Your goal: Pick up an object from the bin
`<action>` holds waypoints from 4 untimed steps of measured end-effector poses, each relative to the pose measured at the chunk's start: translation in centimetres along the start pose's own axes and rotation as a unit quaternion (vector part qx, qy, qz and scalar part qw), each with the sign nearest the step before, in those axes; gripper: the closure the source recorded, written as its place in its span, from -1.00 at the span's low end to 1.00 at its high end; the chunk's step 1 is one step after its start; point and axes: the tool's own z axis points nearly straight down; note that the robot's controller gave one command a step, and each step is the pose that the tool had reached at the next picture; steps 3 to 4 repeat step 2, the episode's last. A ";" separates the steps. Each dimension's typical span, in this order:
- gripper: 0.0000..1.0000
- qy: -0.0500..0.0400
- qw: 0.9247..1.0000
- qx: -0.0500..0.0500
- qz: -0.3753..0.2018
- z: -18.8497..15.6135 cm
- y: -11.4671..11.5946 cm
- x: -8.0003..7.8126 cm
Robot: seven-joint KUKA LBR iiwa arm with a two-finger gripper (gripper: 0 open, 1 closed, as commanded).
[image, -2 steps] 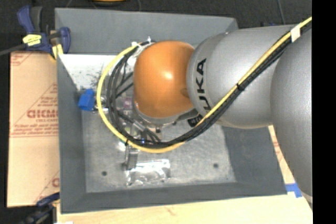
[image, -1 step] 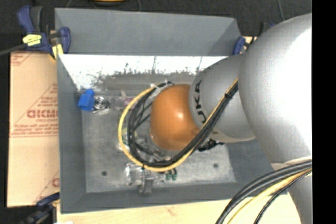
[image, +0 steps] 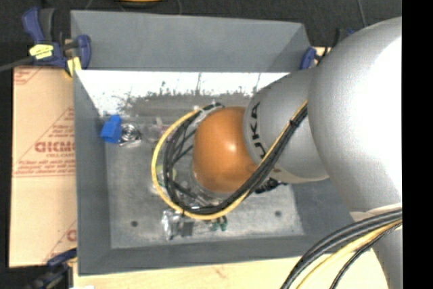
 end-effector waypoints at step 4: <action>1.00 -0.001 1.000 0.000 -0.020 -14.1 -0.7 -1.4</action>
Offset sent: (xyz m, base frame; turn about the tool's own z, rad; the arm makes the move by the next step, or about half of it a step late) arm 0.0139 -0.0073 0.1007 -0.0056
